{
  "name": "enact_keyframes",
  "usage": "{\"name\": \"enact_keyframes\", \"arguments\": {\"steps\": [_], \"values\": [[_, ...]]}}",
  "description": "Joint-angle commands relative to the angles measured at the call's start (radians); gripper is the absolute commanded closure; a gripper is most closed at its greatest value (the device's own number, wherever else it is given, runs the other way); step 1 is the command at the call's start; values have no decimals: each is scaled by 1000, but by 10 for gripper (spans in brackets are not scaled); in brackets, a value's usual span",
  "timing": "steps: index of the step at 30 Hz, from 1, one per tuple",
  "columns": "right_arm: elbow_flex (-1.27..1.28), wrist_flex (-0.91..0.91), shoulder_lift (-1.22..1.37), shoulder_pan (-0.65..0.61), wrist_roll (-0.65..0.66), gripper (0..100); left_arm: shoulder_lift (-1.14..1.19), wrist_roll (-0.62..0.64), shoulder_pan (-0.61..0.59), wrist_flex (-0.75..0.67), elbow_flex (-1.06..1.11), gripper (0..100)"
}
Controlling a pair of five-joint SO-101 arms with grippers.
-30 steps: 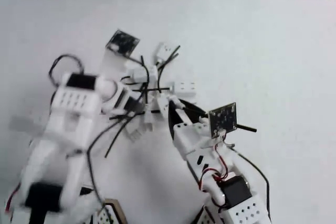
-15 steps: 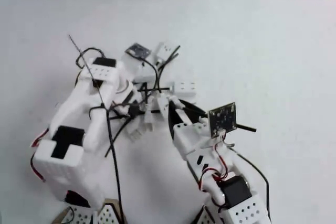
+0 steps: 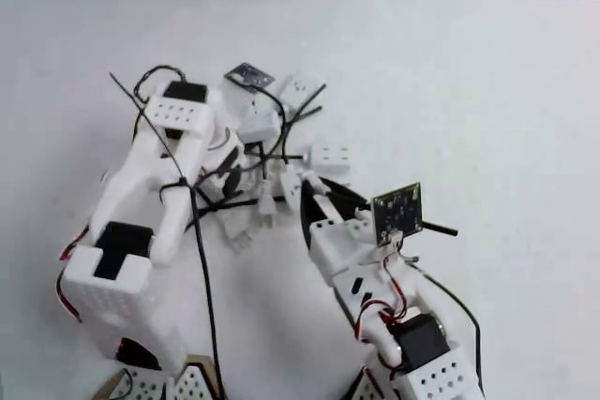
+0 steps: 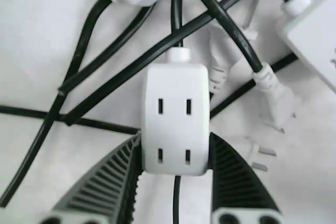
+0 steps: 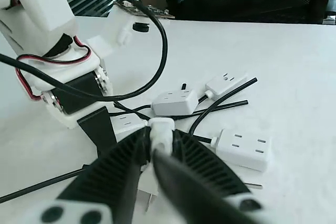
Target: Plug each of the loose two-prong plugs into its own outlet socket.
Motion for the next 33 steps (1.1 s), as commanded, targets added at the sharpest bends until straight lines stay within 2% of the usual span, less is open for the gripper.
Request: {"name": "enact_keyframes", "arguments": {"steps": [1,6,10,15,21,23,26,29,33], "values": [[-5,-18,-13,15,-6,981,-24,-11,10,49,-51,978],[-5,-24,-19,59,-5,981,-216,-40,12,44,86,978],[-5,-24,-21,61,-6,981,-447,-86,8,-5,304,978],[-5,-24,-15,59,-3,981,-634,-144,4,-140,631,978],[-9,12,-13,-5,31,981,-661,-222,1,-334,884,974],[-8,21,-13,-28,49,981,-670,-219,1,-361,918,928],[-6,21,-13,-38,58,981,-677,-212,-22,-333,904,784],[-6,30,-13,-38,86,981,-746,-157,-119,-315,867,659],[-9,42,-13,-38,100,981,-934,-121,-199,-296,881,618]]}}
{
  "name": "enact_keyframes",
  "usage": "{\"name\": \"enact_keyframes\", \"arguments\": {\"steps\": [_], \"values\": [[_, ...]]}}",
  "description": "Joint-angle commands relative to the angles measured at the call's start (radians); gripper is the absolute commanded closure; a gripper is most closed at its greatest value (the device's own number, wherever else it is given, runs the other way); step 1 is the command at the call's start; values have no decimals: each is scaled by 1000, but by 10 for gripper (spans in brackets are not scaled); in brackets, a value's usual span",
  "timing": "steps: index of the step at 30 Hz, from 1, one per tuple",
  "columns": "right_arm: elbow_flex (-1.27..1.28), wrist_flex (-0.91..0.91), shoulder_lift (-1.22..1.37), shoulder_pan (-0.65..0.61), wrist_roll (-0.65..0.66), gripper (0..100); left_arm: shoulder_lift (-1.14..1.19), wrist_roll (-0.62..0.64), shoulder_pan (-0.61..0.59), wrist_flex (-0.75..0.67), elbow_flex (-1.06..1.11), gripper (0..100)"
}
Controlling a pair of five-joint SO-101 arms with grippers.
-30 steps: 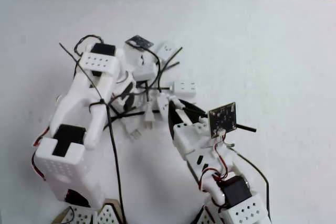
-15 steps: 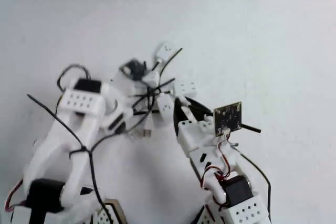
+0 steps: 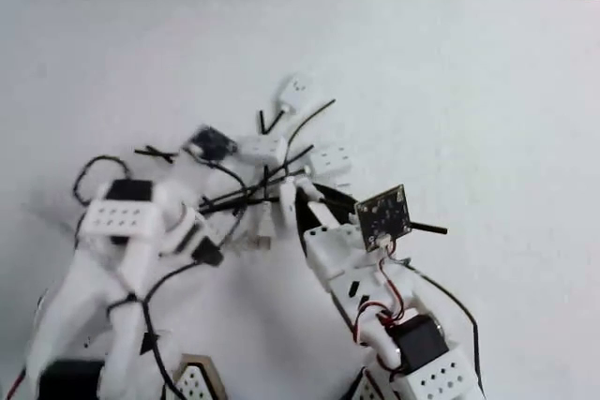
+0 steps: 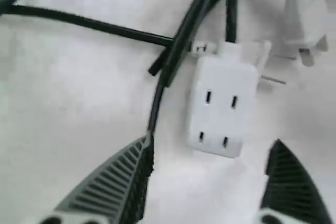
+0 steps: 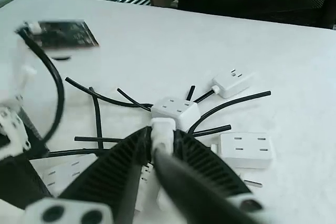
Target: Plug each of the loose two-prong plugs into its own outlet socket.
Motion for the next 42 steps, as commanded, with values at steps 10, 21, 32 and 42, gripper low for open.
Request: {"name": "enact_keyframes", "arguments": {"steps": [10,21,32,42], "values": [[-100,127,-7,-137,74,981,-693,130,-312,121,132,619],[-222,-15,364,-352,137,981,-1027,330,-582,5,422,619],[-618,-19,992,-453,132,981,-1036,367,-627,3,427,619],[-818,-13,1319,-487,143,981,-1036,367,-627,8,430,619]]}}
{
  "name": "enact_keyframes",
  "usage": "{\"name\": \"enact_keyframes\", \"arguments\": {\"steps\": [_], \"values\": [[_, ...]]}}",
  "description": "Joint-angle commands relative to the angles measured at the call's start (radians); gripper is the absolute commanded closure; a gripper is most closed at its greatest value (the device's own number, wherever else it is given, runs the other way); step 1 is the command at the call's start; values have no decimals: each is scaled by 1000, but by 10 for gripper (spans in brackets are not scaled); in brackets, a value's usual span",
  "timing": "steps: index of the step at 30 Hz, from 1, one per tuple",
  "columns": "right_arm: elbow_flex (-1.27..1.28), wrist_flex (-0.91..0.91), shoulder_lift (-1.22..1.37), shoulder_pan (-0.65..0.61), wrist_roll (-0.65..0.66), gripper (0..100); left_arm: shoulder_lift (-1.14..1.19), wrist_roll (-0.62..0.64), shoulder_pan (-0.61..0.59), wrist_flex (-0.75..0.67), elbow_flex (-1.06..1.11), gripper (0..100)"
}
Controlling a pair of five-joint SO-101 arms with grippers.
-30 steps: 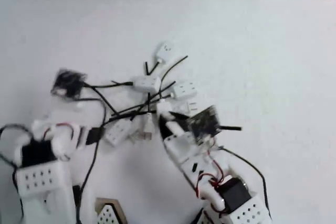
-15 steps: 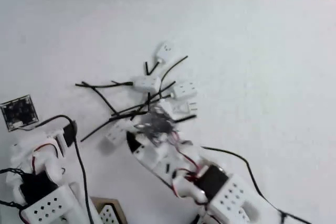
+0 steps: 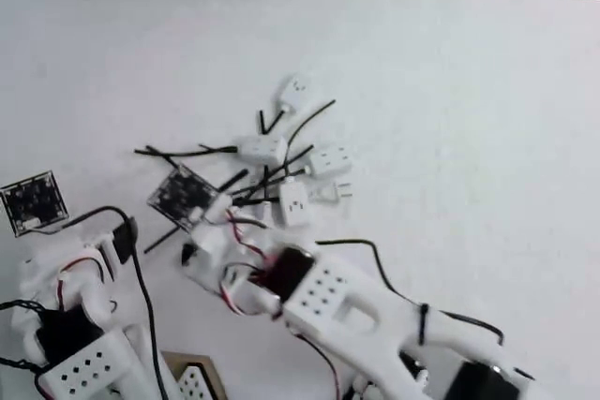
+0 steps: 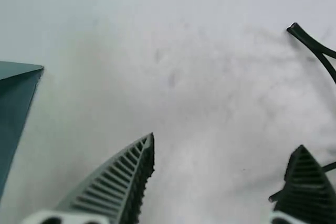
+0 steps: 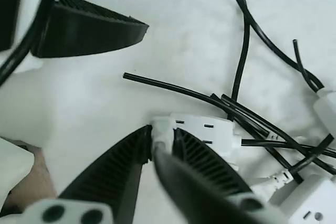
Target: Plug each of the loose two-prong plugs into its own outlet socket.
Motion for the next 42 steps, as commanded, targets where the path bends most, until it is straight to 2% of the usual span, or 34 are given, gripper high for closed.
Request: {"name": "enact_keyframes", "arguments": {"steps": [1,15,21,42], "values": [[-94,-15,87,13,14,981,-12,9,-7,-14,-6,619],[-118,-22,208,47,14,981,-12,6,-4,-14,-5,619],[-120,-87,295,47,14,981,-12,6,-2,-14,-5,619],[-153,-91,226,44,5,981,-15,3,-1,-21,8,619]]}}
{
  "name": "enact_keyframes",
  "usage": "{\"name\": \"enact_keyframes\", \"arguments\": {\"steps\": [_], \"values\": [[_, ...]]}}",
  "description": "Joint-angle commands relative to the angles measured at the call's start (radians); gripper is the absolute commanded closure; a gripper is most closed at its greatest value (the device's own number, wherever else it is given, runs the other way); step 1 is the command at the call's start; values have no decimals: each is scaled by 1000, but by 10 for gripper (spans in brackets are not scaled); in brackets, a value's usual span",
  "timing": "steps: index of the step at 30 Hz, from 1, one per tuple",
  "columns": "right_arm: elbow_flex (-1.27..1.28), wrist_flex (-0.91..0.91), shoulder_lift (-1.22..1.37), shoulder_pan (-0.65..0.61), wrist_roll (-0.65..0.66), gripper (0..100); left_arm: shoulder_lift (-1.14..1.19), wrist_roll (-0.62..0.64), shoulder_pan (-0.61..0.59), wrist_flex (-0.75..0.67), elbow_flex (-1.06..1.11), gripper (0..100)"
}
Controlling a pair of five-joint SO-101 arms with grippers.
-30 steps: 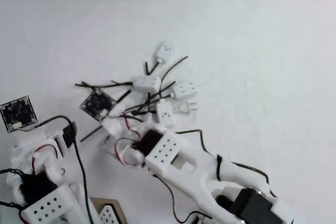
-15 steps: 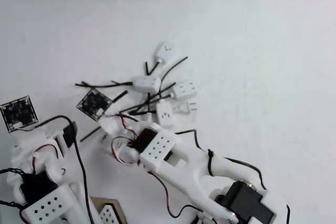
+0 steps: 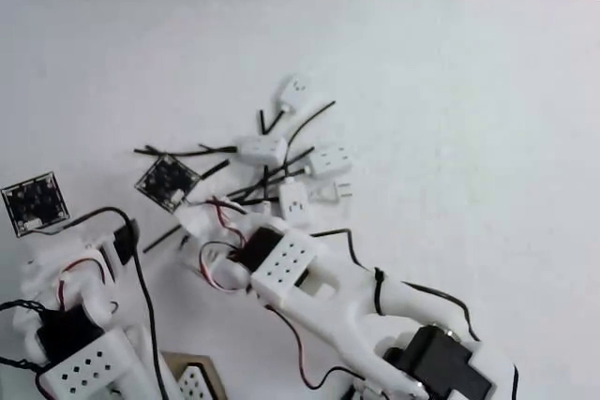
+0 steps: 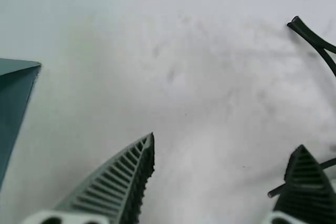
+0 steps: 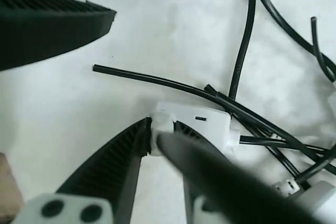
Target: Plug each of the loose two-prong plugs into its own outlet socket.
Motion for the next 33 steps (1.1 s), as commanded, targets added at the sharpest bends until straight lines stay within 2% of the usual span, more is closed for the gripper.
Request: {"name": "enact_keyframes", "arguments": {"steps": [1,11,20,24,33], "values": [[-55,-15,-41,8,-2,981,-15,3,-1,-21,-8,619],[-55,-79,70,10,6,981,-15,3,-1,-21,-8,619],[-121,73,81,25,8,981,-15,3,-1,-21,-6,619],[-118,76,82,58,83,981,-15,3,-1,-21,-6,619],[-112,77,182,71,160,981,-15,3,-1,-21,-5,619]]}}
